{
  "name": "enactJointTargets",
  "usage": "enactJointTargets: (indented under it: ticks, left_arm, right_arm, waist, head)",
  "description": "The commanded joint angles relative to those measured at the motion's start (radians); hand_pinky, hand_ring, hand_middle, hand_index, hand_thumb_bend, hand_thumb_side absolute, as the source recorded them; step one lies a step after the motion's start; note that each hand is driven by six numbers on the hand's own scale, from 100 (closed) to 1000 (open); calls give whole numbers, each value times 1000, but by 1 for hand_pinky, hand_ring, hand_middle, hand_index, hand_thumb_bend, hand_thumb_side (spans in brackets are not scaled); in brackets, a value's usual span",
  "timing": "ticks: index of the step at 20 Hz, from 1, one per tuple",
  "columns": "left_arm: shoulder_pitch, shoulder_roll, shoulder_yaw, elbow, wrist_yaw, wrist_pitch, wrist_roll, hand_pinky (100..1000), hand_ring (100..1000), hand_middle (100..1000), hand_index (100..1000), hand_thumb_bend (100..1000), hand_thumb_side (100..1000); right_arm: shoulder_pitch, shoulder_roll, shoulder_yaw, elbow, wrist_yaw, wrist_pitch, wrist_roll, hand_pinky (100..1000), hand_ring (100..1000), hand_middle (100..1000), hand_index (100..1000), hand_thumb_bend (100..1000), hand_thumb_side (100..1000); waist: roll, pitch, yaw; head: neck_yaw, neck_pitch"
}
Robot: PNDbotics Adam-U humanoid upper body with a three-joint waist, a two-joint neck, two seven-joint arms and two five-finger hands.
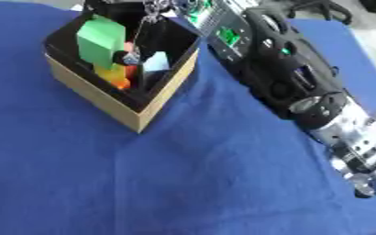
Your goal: Pick up objects on the table and place them in the box.
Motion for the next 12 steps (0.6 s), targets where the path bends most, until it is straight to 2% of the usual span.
enactJointTargets:
  ticks: [1,4,6,12]
  left_arm:
    - [-10,18,8,-18,3,-1,-3,795,864,800,888,273,725]
    - [-12,18,7,-18,3,-1,-3,795,864,799,887,274,725]
    - [-12,17,7,-18,4,0,-4,795,864,798,887,275,725]
    - [-10,16,9,-18,5,0,-3,795,864,796,888,276,724]
  right_arm:
    - [-14,-14,-9,4,19,-12,0,869,901,822,887,272,100]
    - [-15,-14,-12,2,26,-24,20,890,938,876,928,313,111]
    - [-14,-16,-15,0,30,-30,32,896,946,882,937,332,137]
    - [-5,-25,-37,-6,36,-26,23,896,949,884,939,342,119]
  waist:
    - [7,-20,0]
    - [7,-21,-1]
    - [8,-22,-1]
    - [10,-27,-6]
  head:
    - [-2,-6]
    - [-3,-7]
    - [-4,-8]
    - [-2,-7]
